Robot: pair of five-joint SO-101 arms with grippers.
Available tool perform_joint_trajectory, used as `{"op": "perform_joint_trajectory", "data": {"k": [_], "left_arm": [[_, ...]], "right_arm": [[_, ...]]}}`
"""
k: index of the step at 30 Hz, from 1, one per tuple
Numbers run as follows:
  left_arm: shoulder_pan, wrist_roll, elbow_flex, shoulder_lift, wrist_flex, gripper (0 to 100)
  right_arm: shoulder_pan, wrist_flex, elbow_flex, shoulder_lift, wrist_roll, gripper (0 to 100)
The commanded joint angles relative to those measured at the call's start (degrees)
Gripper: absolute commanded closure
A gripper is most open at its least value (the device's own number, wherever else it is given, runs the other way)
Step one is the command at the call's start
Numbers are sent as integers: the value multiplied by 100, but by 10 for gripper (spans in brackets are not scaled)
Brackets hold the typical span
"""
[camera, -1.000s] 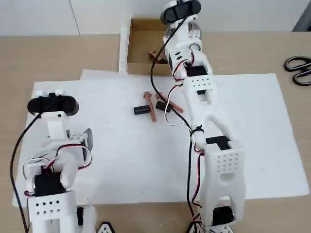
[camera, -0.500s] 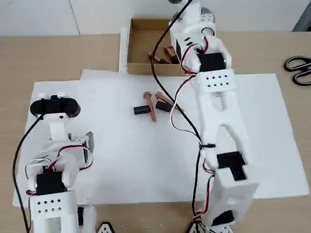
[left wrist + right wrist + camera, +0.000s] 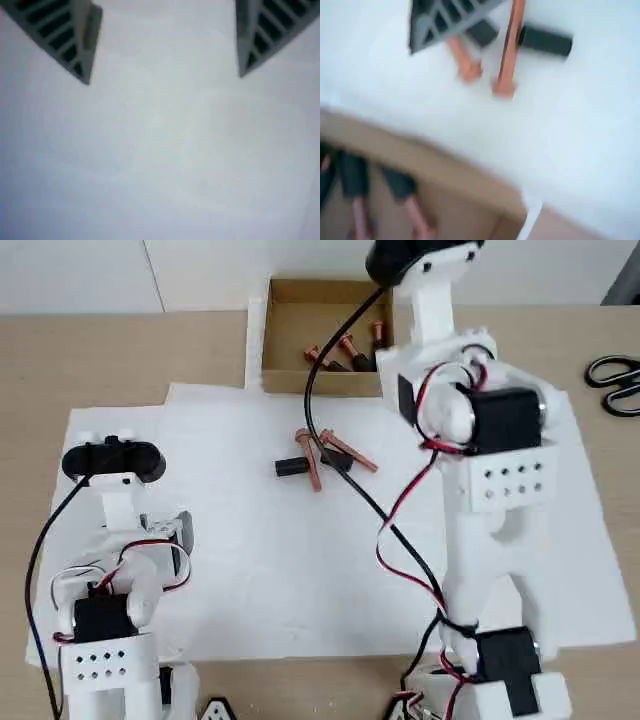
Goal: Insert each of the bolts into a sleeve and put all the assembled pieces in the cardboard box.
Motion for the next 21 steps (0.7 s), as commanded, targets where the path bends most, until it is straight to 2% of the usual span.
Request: {"op": "perform_joint_trajectory", "data": {"k": [1, 6, 12, 17, 21], "left_arm": [[-26, -26, -31, -26, -97, 818], [-26, -26, -31, -26, -97, 818], [-44, -26, -31, -26, -88, 818], [-44, -26, -22, -26, -88, 818], [-44, -26, 40, -26, -88, 818]], "right_arm": [[-13, 892, -281, -251, 62, 742], [-92, 910, -62, 180, 53, 742], [-884, 892, 246, 1279, 79, 741], [-1393, 558, 246, 2123, 633, 741], [-1420, 286, 246, 2536, 1029, 741]]}}
